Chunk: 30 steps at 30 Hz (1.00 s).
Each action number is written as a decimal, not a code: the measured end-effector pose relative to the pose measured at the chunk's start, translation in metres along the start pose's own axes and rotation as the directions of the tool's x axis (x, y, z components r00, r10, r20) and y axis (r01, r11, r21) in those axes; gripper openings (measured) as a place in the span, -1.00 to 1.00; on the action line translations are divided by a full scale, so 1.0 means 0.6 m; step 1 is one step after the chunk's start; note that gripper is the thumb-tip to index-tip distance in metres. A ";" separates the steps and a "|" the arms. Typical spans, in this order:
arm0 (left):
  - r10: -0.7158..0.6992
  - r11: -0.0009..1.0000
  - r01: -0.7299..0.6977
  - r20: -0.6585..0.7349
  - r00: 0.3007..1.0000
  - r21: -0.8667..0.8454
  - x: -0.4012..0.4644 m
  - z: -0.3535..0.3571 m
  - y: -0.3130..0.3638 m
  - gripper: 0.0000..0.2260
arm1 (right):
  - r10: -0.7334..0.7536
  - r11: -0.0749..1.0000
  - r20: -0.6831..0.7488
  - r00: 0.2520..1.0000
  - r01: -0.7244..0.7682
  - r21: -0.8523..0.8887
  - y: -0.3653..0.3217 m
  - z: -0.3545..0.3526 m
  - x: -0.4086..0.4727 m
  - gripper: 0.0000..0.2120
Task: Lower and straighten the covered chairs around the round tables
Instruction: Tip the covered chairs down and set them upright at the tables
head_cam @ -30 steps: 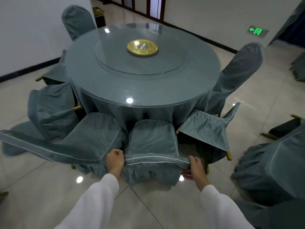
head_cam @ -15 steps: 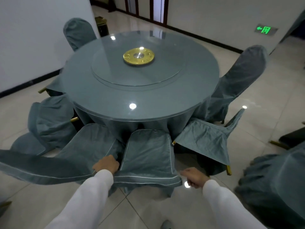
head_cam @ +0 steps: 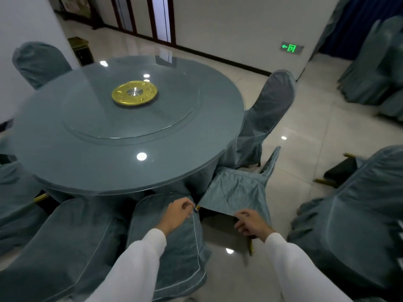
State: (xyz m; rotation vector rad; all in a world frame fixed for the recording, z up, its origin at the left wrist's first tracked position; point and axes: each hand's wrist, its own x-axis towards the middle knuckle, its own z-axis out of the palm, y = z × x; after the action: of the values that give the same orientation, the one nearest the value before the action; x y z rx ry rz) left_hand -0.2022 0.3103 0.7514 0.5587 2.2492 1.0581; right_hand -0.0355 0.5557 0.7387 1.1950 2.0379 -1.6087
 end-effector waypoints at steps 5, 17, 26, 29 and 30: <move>0.015 0.996 -0.009 0.071 0.997 -0.083 0.063 0.067 0.044 -0.85 | 0.023 0.998 -0.124 0.992 -0.015 0.069 0.014 -0.062 0.012 -0.82; 0.004 0.992 0.013 0.137 0.990 -0.123 0.200 0.258 0.224 -0.85 | 0.028 0.993 -0.221 0.975 -0.002 0.117 0.069 -0.287 0.095 -0.84; -0.072 0.988 0.079 0.058 0.996 -0.131 0.281 0.412 0.341 -0.83 | -0.035 0.992 -0.134 0.990 0.051 0.115 0.093 -0.510 0.171 -0.85; -0.078 0.986 0.082 0.035 0.996 -0.142 0.305 0.434 0.375 -0.84 | -0.069 0.990 -0.130 0.989 0.084 0.117 0.078 -0.557 0.197 -0.85; -0.077 0.985 0.081 0.030 0.997 -0.153 0.311 0.437 0.385 -0.84 | -0.075 0.988 -0.124 0.989 0.090 0.121 0.072 -0.568 0.204 -0.84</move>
State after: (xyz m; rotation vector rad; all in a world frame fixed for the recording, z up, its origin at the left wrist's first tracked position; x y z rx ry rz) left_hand -0.1388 0.7014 0.7391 0.4116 2.1280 1.1664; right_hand 0.0103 0.9172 0.7444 1.2944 2.1113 -1.7690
